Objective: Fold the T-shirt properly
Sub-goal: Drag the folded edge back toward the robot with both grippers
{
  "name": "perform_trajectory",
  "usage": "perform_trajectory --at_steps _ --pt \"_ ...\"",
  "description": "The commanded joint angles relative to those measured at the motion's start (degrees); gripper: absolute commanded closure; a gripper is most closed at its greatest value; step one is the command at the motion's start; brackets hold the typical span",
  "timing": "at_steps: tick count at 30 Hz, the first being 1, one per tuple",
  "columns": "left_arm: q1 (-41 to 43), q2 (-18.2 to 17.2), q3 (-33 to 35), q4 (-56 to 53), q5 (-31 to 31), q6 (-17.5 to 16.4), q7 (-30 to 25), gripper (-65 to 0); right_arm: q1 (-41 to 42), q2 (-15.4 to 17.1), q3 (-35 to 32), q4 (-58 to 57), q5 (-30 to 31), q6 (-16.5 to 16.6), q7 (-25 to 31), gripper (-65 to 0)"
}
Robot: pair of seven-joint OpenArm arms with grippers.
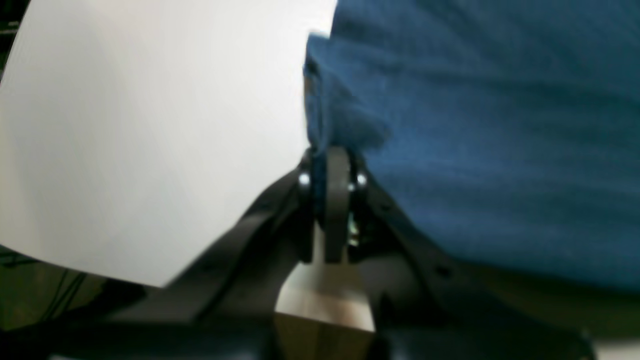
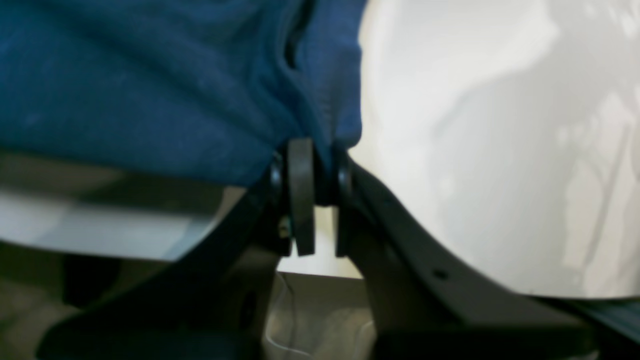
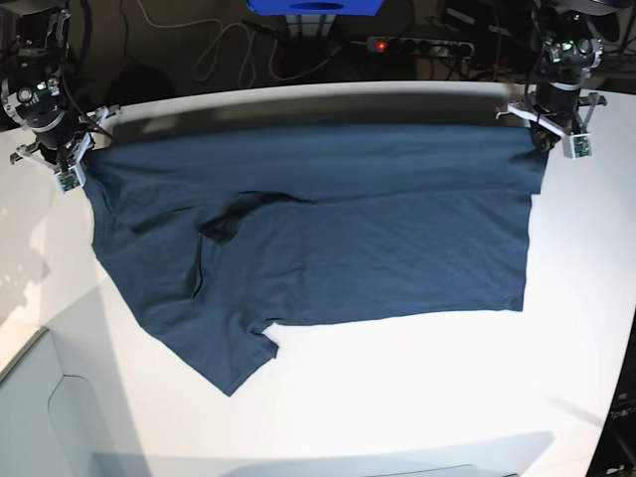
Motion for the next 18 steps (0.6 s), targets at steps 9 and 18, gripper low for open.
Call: perform_trajectory --at_steps 9,18 --pt "3.0 0.9 -0.5 0.4 0.1 0.4 -1.2 0.0 -2.6 -1.3 1.4 0.6 -0.5 -0.2 0.6 -0.8" --pt "3.7 0.9 -0.7 0.5 0.1 0.4 -1.1 -4.0 -3.6 -2.4 1.4 1.0 -0.5 -0.2 0.5 -36.9"
